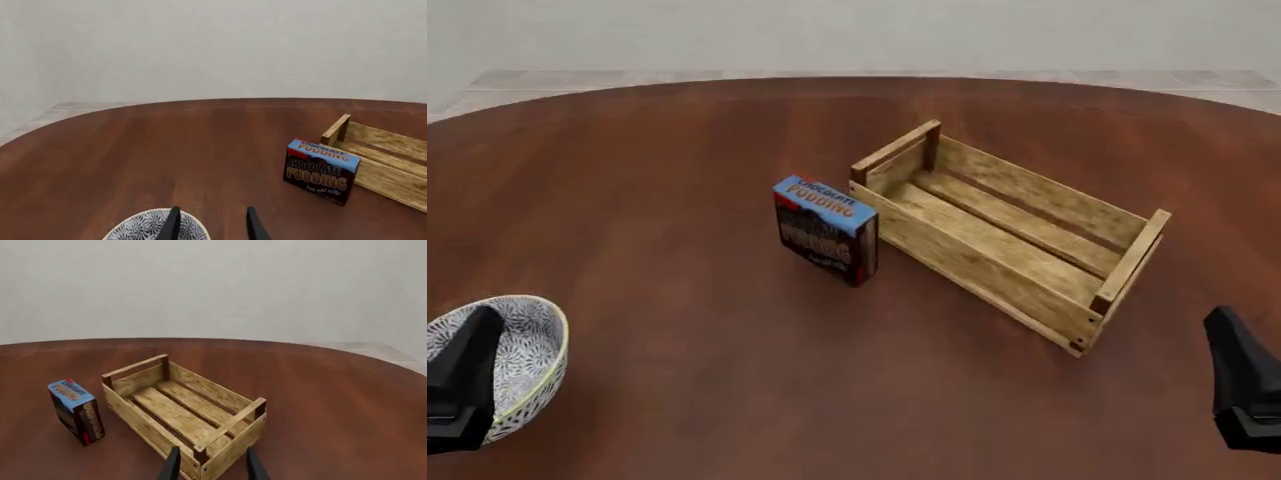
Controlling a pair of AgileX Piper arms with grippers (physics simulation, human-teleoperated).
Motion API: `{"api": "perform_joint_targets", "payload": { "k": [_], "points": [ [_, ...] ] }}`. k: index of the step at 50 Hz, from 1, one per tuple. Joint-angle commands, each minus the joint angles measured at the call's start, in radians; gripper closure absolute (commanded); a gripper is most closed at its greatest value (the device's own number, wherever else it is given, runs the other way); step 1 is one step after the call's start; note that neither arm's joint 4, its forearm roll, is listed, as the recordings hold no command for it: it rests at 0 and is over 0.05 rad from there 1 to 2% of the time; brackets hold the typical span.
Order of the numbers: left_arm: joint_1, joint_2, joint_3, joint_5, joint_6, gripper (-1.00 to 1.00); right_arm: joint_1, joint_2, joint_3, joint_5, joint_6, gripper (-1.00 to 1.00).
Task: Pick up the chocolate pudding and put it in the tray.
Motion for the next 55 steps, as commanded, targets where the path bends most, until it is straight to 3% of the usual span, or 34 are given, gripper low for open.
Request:
{"api": "perform_joint_targets", "payload": {
  "k": [1, 19, 23, 28, 29, 32, 36, 37, 38, 39, 41, 43, 44, 48, 50, 51, 55],
  "points": [
    [0.000, 0.006, -0.003, -0.001, 0.000, -1.00, 0.004, 0.023, -0.002, -0.018, 0.005, -1.00],
    [0.000, 0.006, -0.003, -0.001, 0.000, -1.00, 0.020, 0.046, -0.026, -0.004, -0.009, -1.00],
    [0.000, 0.006, -0.003, -0.001, 0.000, -1.00, -0.010, 0.067, -0.056, 0.005, 0.078, -1.00],
    [0.000, 0.006, -0.003, -0.001, 0.000, -1.00, -0.023, 0.133, -0.142, 0.025, 0.057, -1.00],
    [0.000, 0.006, -0.003, -0.001, 0.000, -1.00, -0.017, 0.144, -0.171, 0.041, 0.083, -1.00],
    [0.000, 0.006, -0.003, -0.001, 0.000, -1.00, -0.008, 0.217, -0.230, 0.046, 0.090, -1.00],
    [0.000, 0.006, -0.003, -0.001, 0.000, -1.00, 0.014, 0.256, -0.325, 0.093, 0.048, -1.00],
    [0.000, 0.006, -0.003, -0.001, 0.000, -1.00, 0.063, 0.274, -0.375, 0.117, 0.053, -1.00],
    [0.000, 0.006, -0.003, -0.001, 0.000, -1.00, 0.055, 0.264, -0.408, 0.134, 0.031, -1.00],
    [0.000, 0.006, -0.003, -0.001, 0.000, -1.00, 0.071, 0.278, -0.426, 0.139, 0.042, -1.00],
    [0.000, 0.006, -0.003, -0.001, 0.000, -1.00, 0.058, 0.385, -0.473, 0.139, 0.017, -1.00],
    [0.000, 0.006, -0.003, -0.001, 0.000, -1.00, 0.085, 0.395, -0.511, 0.149, 0.028, -1.00],
    [0.000, 0.006, -0.003, -0.001, 0.000, -1.00, 0.090, 0.390, -0.544, 0.161, 0.001, -1.00],
    [0.000, 0.006, -0.003, -0.001, 0.000, -1.00, 0.118, 0.444, -0.637, 0.183, 0.053, -1.00],
    [0.000, 0.006, -0.003, -0.001, 0.000, -1.00, 0.130, 0.498, -0.688, 0.194, 0.049, -1.00],
    [0.000, 0.006, -0.003, -0.001, 0.000, -1.00, 0.153, 0.553, -0.736, 0.207, 0.087, -1.00],
    [0.000, 0.006, -0.003, -0.001, 0.000, -1.00, 0.175, 0.629, -0.815, 0.223, 0.076, -1.00]
  ]
}}
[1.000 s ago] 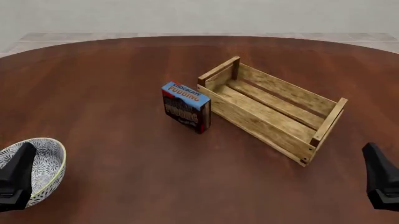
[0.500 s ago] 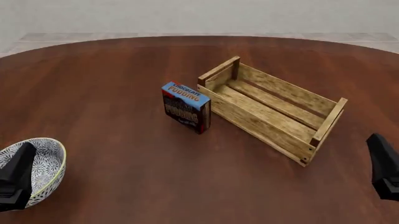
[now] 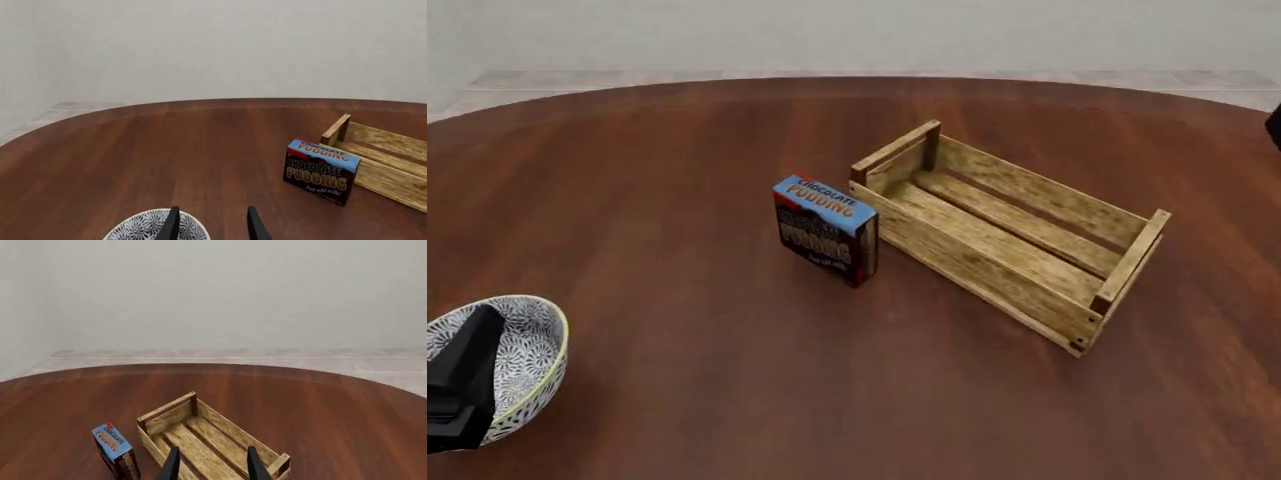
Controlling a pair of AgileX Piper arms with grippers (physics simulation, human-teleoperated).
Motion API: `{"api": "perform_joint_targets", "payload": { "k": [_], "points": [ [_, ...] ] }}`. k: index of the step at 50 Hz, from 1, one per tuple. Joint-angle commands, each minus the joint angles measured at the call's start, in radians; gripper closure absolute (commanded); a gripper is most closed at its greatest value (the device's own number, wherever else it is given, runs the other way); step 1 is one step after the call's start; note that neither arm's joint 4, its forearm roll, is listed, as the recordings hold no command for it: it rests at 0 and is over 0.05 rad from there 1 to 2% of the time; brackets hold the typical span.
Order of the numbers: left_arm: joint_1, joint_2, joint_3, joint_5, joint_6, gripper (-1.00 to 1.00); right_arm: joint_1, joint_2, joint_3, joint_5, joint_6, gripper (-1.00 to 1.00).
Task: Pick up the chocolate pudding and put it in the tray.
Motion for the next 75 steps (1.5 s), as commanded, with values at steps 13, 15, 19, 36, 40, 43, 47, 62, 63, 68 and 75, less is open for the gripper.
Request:
{"api": "perform_joint_targets", "payload": {
  "k": [13, 15, 19, 36, 40, 43, 47, 62, 63, 68, 75],
  "points": [
    [0.000, 0.000, 0.000, 0.000, 0.000, -1.00, 0.162, 0.444, -0.471, 0.078, 0.023, -1.00],
    [0.000, 0.000, 0.000, 0.000, 0.000, -1.00, 0.190, 0.471, -0.491, 0.068, -0.027, -1.00],
    [0.000, 0.000, 0.000, 0.000, 0.000, -1.00, 0.220, 0.561, -0.547, 0.080, -0.063, -1.00],
    [0.000, 0.000, 0.000, 0.000, 0.000, -1.00, 0.324, 0.800, -0.708, 0.138, -0.072, -1.00],
    [0.000, 0.000, 0.000, 0.000, 0.000, -1.00, 0.338, 0.837, -0.730, 0.144, -0.075, -1.00],
    [0.000, 0.000, 0.000, 0.000, 0.000, -1.00, 0.365, 0.858, -0.748, 0.157, -0.088, -1.00],
    [0.000, 0.000, 0.000, 0.000, 0.000, -1.00, 0.376, 0.883, -0.775, 0.172, -0.089, -1.00],
    [0.000, 0.000, 0.000, 0.000, 0.000, -1.00, 0.457, 1.012, -0.899, 0.282, -0.108, -1.00],
    [0.000, 0.000, 0.000, 0.000, 0.000, -1.00, 0.457, 1.020, -0.906, 0.286, -0.119, -1.00],
    [0.000, 0.000, 0.000, 0.000, 0.000, -1.00, 0.471, 1.051, -0.931, 0.300, -0.129, -1.00],
    [0.000, 0.000, 0.000, 0.000, 0.000, -1.00, 0.493, 1.104, -0.972, 0.326, -0.148, -1.00]
  ]
}}
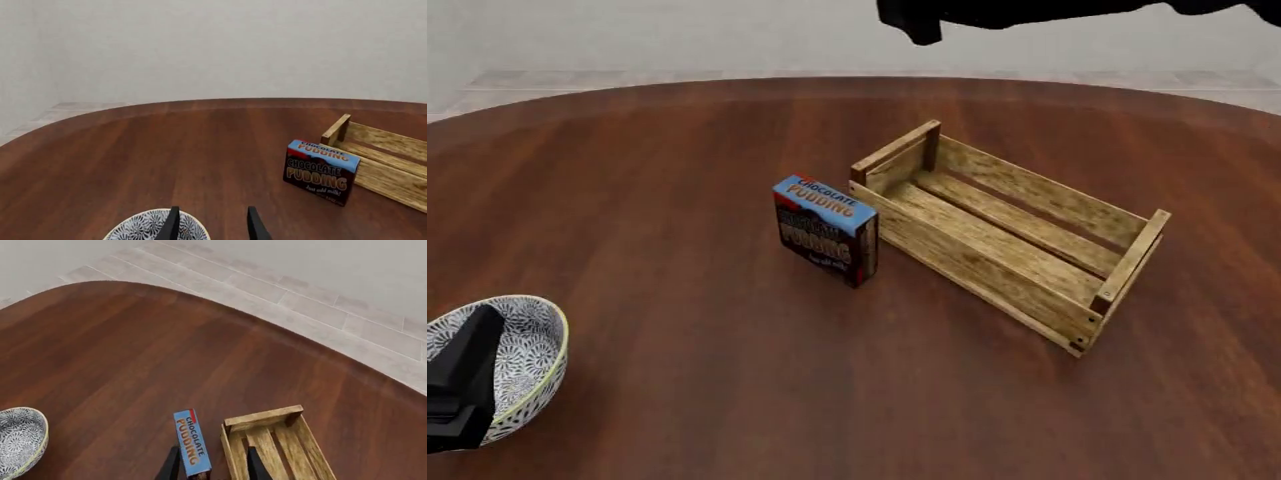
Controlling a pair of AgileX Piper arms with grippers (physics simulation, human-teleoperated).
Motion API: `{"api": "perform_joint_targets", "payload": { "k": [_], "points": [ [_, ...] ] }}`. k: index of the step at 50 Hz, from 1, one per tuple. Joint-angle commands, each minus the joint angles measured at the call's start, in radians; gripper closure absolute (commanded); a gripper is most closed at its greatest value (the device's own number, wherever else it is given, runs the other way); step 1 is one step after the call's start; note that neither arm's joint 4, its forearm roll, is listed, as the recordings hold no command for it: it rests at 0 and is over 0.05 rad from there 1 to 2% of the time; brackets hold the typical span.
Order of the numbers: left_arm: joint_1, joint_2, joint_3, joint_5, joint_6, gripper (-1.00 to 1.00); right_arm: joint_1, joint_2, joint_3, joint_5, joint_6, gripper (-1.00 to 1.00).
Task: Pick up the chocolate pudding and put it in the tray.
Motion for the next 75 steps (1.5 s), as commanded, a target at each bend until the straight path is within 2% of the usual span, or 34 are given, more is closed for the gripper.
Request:
{"api": "perform_joint_targets", "payload": {
  "k": [1, 5, 8, 21, 32, 44, 75],
  "points": [
    [0.000, 0.000, 0.000, 0.000, 0.000, -1.00, 0.035, 0.084, -0.069, 0.044, -0.029, -1.00],
    [0.000, 0.000, 0.000, 0.000, 0.000, -1.00, 0.050, 0.118, -0.095, 0.066, -0.052, -1.00],
    [0.000, 0.000, 0.000, 0.000, 0.000, -1.00, 0.054, 0.135, -0.113, 0.082, -0.041, -1.00],
    [0.000, 0.000, 0.000, 0.000, 0.000, -1.00, 0.077, 0.196, -0.130, 0.115, -0.075, -1.00],
    [0.000, 0.000, 0.000, 0.000, 0.000, -1.00, 0.092, 0.250, -0.161, 0.124, -0.071, -1.00],
    [0.000, 0.000, 0.000, 0.000, 0.000, -1.00, 0.065, 0.328, -0.220, 0.156, -0.085, -1.00],
    [0.000, 0.000, 0.000, 0.000, 0.000, -1.00, 0.082, 0.403, -0.211, 0.166, -0.108, -1.00]
  ]
}}
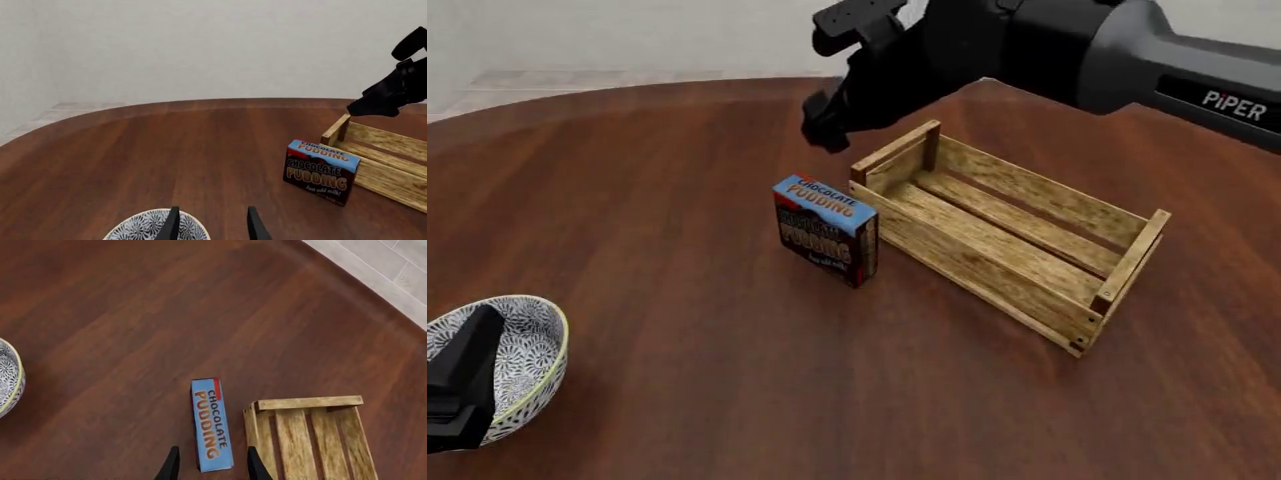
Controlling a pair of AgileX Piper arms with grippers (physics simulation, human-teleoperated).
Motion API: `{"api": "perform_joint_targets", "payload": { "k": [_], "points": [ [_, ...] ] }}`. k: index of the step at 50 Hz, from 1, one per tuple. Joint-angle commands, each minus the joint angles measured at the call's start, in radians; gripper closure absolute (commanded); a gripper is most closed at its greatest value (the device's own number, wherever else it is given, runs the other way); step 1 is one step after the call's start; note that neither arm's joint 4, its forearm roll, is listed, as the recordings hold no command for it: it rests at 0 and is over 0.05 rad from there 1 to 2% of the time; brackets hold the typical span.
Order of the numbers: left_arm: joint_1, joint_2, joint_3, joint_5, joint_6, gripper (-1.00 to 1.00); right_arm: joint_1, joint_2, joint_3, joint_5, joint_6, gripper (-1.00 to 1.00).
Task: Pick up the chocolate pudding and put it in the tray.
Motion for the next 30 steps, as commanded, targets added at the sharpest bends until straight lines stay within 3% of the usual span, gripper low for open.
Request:
{"api": "perform_joint_targets", "payload": {
  "k": [1, 30],
  "points": [
    [0.000, 0.000, 0.000, 0.000, 0.000, -1.00, 0.003, 0.025, 0.000, 0.001, -0.004, -1.00],
    [0.000, 0.000, 0.000, 0.000, 0.000, -1.00, -0.010, 0.084, 0.022, -0.018, -0.012, -1.00]
  ]
}}
